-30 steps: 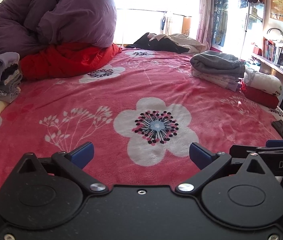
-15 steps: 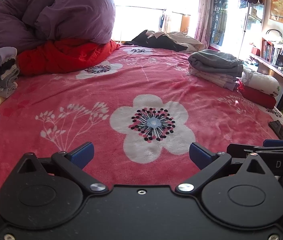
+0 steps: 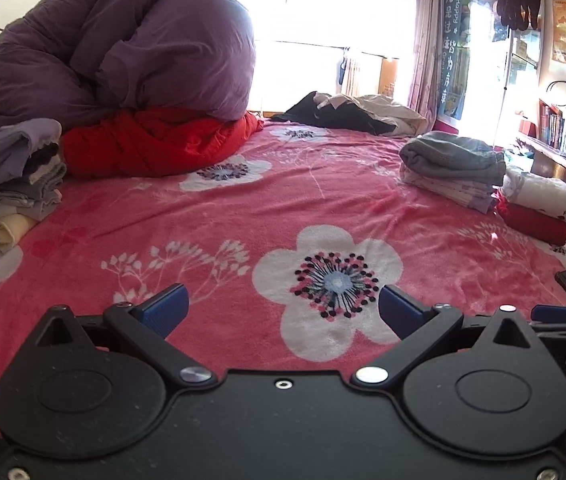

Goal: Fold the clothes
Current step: 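Grasp the lavender sweatpants from the clothes pile with the left gripper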

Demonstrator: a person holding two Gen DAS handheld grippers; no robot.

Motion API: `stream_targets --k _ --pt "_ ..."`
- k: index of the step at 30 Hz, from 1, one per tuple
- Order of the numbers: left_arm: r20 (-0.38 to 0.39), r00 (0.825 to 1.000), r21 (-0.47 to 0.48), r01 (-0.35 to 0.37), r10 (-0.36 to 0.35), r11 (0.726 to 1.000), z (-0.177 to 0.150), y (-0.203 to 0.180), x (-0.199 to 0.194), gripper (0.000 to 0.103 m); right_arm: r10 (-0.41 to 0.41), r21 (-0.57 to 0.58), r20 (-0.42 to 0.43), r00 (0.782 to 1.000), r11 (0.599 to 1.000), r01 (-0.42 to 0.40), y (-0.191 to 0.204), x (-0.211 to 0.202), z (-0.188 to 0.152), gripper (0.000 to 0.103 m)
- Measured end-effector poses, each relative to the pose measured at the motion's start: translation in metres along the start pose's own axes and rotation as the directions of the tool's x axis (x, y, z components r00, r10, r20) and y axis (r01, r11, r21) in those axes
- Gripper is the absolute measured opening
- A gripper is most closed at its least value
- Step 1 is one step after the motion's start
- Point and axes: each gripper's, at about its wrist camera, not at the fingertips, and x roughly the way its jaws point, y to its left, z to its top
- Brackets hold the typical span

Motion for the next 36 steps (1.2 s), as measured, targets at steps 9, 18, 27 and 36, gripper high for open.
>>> stream_targets --k 9,18,27,36 --pt "0.036 0.988 -0.098 -0.149 0.153 0.984 0.050 0.089 -0.005 0.102 0.120 -0.138 0.119 0.986 0.985 -0.103 0.014 0.044 0.005 0.103" --pt "0.041 0.948 -0.109 -0.311 0.316 0.944 0.080 0.164 0.020 0.100 0.184 -0.215 0.011 0.983 0.960 -0.177 0.024 0.109 0.003 0.103" --pt "0.008 0.912 -0.121 -0.405 0.409 0.906 0.107 0.225 0.083 0.069 0.139 -0.077 -0.001 0.990 0.987 -0.138 -0.022 0.152 0.012 0.102" --pt "0.004 0.909 -0.283 -0.399 0.417 0.872 0.136 0.278 0.153 0.052 0.129 0.000 -0.085 0.988 0.992 -0.129 -0.041 0.178 0.008 0.075"
